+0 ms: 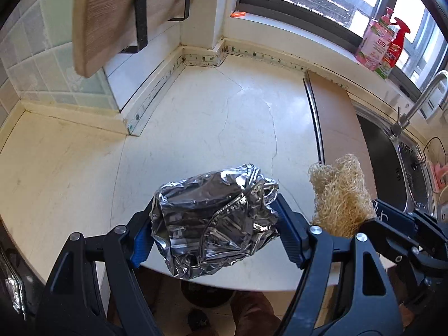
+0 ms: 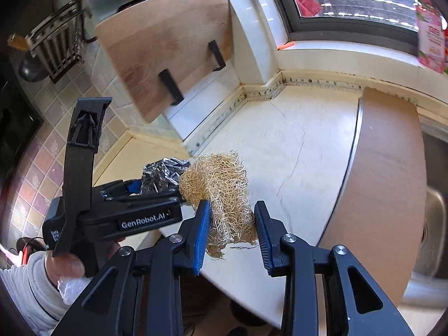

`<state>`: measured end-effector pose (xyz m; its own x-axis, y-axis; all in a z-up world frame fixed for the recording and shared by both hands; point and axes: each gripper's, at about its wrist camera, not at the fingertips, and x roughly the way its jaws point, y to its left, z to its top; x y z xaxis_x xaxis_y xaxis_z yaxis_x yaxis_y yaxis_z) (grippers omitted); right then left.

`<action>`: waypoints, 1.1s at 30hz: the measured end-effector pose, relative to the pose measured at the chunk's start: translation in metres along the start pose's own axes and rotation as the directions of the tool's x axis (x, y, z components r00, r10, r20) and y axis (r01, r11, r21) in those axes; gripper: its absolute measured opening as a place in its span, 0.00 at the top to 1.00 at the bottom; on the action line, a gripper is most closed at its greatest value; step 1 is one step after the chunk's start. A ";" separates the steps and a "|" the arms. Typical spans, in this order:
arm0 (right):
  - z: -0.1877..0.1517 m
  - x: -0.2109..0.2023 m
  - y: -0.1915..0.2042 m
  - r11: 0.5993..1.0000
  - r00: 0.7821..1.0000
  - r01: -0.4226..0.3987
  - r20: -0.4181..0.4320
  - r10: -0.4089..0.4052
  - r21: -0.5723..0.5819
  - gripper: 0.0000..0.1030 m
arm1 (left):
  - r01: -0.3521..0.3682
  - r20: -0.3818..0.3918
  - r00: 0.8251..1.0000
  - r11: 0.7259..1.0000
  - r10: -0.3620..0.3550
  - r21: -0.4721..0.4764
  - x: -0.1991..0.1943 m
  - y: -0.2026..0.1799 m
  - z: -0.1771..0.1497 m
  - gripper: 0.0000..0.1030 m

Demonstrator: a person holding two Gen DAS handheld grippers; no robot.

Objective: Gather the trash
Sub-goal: 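Lift the foil ball and scrubber and carry them down over the bin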

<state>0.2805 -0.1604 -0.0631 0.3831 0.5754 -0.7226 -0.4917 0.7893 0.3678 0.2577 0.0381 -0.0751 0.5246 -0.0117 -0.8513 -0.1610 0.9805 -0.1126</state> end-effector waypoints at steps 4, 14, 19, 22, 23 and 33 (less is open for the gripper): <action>-0.052 -0.025 0.036 0.999 0.999 0.033 -0.009 -0.032 0.033 0.70 | 0.023 0.000 1.000 0.998 -0.023 0.055 -0.030 0.013 -0.045 0.29; -0.163 -0.048 0.083 0.984 0.987 0.136 -0.097 -0.125 0.118 0.70 | 0.076 -0.095 0.993 0.989 -0.064 0.125 -0.042 0.028 -0.134 0.29; -0.198 -0.045 0.081 0.970 0.974 0.195 -0.146 -0.174 0.144 0.70 | 0.074 -0.136 0.989 0.984 -0.052 0.160 -0.030 0.021 -0.170 0.29; -0.218 -0.035 0.073 0.964 0.967 0.210 -0.183 -0.179 0.165 0.70 | 0.071 -0.170 0.985 0.983 -0.041 0.172 -0.018 0.017 -0.194 0.29; -0.226 -0.032 0.071 0.962 0.963 0.217 -0.197 -0.183 0.168 0.70 | 0.066 -0.181 0.983 0.982 -0.034 0.174 -0.014 0.016 -0.202 0.29; -0.282 0.021 0.031 0.956 0.942 0.220 -0.295 -0.157 0.193 0.70 | 0.012 -0.282 0.959 0.992 0.025 0.129 0.051 0.012 -0.265 0.29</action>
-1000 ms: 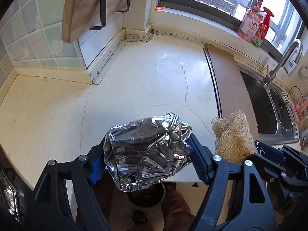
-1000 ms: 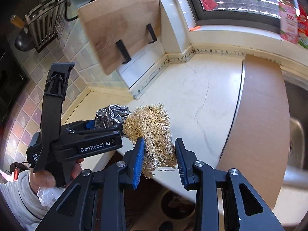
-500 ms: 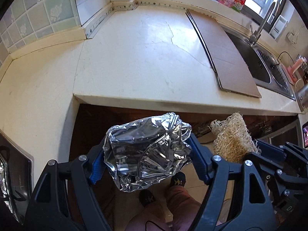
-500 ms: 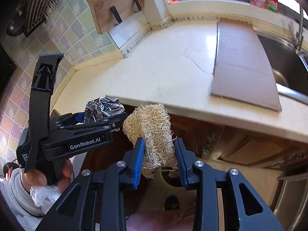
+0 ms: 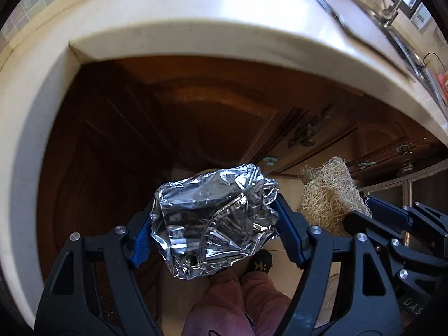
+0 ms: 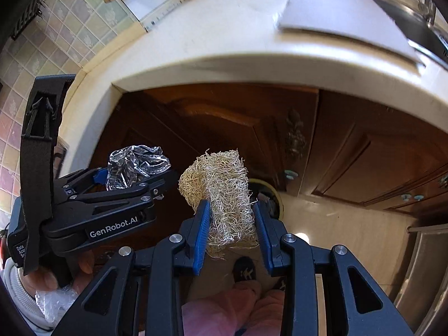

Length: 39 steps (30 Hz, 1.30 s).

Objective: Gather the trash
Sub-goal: 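Lift the foil ball and scrubber and carry them down over the bin, then open both grippers over the black bin to drop foil and scrubber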

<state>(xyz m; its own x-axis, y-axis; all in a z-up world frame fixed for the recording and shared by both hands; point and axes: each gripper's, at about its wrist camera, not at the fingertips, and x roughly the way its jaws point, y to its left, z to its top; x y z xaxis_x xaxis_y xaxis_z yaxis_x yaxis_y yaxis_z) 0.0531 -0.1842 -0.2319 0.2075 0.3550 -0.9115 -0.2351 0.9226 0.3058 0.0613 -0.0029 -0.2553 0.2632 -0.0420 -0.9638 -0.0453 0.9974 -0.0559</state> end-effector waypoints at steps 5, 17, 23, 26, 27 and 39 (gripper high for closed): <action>-0.014 0.056 -0.023 1.000 0.999 0.008 -0.048 -0.008 0.007 0.70 | -0.032 -0.040 0.999 0.998 0.030 -0.056 0.056 0.006 -0.015 0.29; -0.015 0.191 -0.043 0.999 0.990 0.012 -0.137 -0.007 0.034 0.67 | -0.030 -0.127 0.992 0.986 0.009 -0.165 0.171 0.051 -0.035 0.29; -0.009 0.235 -0.044 0.999 0.985 0.020 -0.174 -0.012 0.041 0.65 | -0.002 -0.137 0.990 0.990 -0.018 -0.141 0.192 0.060 -0.040 0.29; -0.007 0.249 -0.046 0.999 0.984 0.019 -0.180 -0.010 0.049 0.62 | 0.019 -0.145 0.989 0.991 -0.038 -0.130 0.200 0.059 -0.041 0.29; -0.008 0.249 -0.045 0.999 0.983 0.017 -0.182 -0.007 0.051 0.61 | 0.026 -0.144 0.989 0.992 -0.043 -0.123 0.200 0.057 -0.038 0.29; -0.013 0.255 -0.047 0.998 0.980 0.007 -0.201 0.007 0.070 0.55 | 0.050 -0.191 0.979 0.993 -0.069 -0.105 0.224 0.057 -0.042 0.17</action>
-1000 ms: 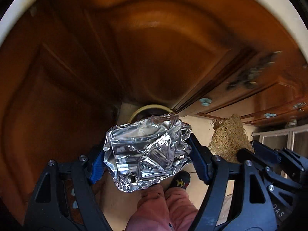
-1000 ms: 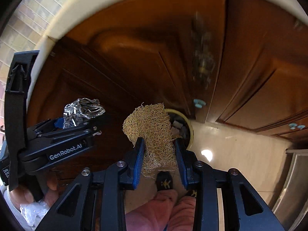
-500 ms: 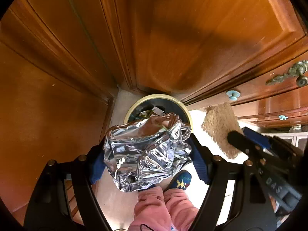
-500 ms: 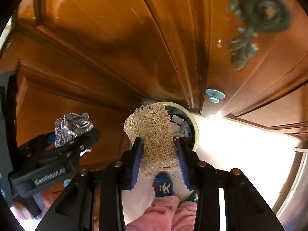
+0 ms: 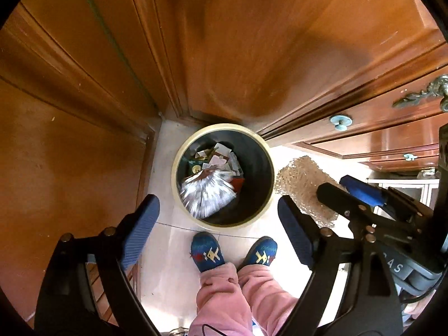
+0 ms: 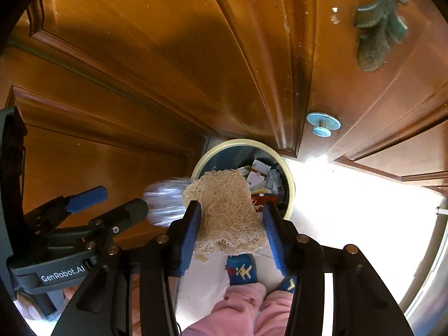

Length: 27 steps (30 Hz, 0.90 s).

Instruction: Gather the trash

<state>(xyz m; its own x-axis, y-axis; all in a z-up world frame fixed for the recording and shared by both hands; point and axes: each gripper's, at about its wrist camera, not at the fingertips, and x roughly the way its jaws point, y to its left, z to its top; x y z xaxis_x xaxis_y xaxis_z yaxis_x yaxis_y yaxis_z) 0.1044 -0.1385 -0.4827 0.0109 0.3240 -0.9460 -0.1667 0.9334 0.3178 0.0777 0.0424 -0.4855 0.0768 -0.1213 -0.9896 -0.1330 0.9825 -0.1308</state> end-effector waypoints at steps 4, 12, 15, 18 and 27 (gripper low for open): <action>-0.004 -0.006 0.000 1.000 1.000 -0.006 0.005 0.006 0.004 0.54 | -0.003 0.011 1.000 1.000 0.003 0.000 -0.006 0.000 -0.001 0.13; -0.009 -0.018 0.000 0.999 0.999 -0.032 0.035 0.032 0.001 0.48 | -0.020 0.045 0.999 1.000 0.020 -0.021 -0.022 0.007 -0.005 0.10; -0.011 -0.021 0.003 0.999 0.998 -0.040 0.042 0.040 0.005 0.48 | -0.019 0.049 0.999 0.999 0.020 -0.027 -0.028 0.010 -0.007 0.09; -0.013 -0.022 0.006 0.999 0.998 -0.038 0.053 0.038 0.000 0.48 | -0.023 0.058 0.998 1.000 0.024 -0.017 -0.037 0.011 -0.010 0.09; -0.030 -0.090 0.019 1.000 0.996 -0.004 0.094 0.006 -0.016 0.48 | -0.009 0.103 0.995 1.000 0.008 0.013 -0.098 -0.013 -0.021 0.09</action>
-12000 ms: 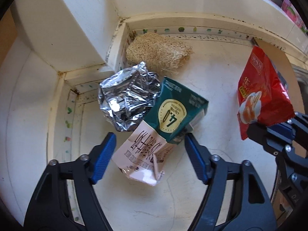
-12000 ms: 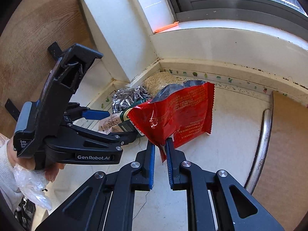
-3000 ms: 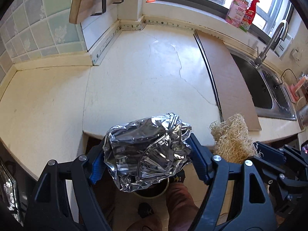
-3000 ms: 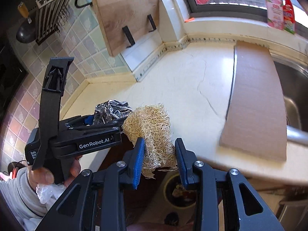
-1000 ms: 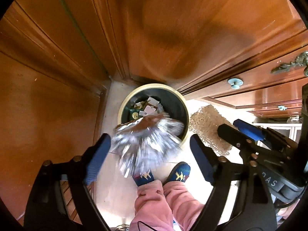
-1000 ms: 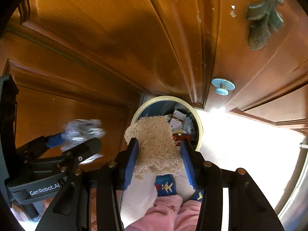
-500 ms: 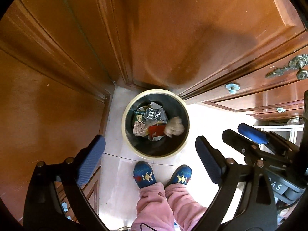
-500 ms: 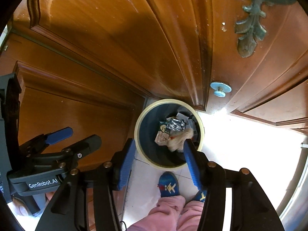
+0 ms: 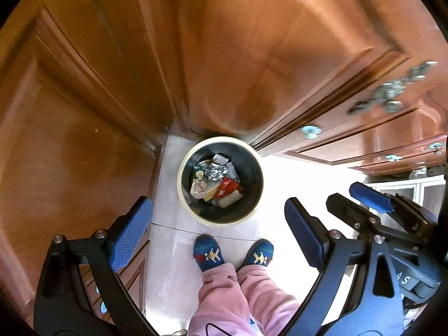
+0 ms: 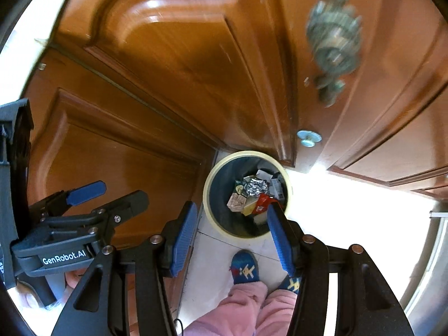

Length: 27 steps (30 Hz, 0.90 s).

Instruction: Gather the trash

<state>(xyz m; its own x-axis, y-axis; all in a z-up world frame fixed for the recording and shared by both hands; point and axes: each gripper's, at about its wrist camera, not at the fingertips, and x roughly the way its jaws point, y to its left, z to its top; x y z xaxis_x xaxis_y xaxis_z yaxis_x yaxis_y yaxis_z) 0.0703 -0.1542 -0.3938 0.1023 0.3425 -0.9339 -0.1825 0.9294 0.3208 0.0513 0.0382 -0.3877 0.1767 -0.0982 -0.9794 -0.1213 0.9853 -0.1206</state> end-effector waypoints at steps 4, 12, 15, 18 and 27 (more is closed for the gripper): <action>-0.003 -0.046 0.005 0.999 0.999 0.032 0.032 -0.031 -0.017 0.48 | -0.015 0.054 0.998 0.998 0.012 0.053 -0.043 -0.024 -0.002 0.09; -0.006 -0.131 0.009 0.996 0.990 0.071 0.130 -0.063 -0.054 0.48 | -0.083 0.155 0.986 0.987 0.061 0.140 -0.081 -0.047 -0.010 0.09; -0.005 -0.148 0.011 0.995 0.986 0.077 0.156 -0.067 -0.059 0.48 | -0.075 0.157 0.986 0.993 0.061 0.089 -0.076 -0.039 -0.011 0.09; -0.008 -0.153 0.006 0.996 0.985 0.070 0.164 -0.060 -0.056 0.48 | -0.073 0.150 0.987 0.996 0.065 0.047 -0.068 -0.032 -0.013 0.09; -0.011 -0.133 0.016 0.994 0.988 0.058 0.149 -0.045 -0.087 0.48 | -0.071 0.111 0.991 0.997 0.071 -0.004 -0.047 -0.015 -0.025 0.09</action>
<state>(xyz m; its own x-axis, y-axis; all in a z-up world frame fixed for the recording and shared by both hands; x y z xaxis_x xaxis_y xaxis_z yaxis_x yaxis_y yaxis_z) 0.0435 -0.1866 -0.2667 0.2547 0.3174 -0.9134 -0.2610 0.9321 0.2511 0.0200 0.0249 -0.3440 0.2748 -0.0118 -0.9614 -0.1376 0.9891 -0.0515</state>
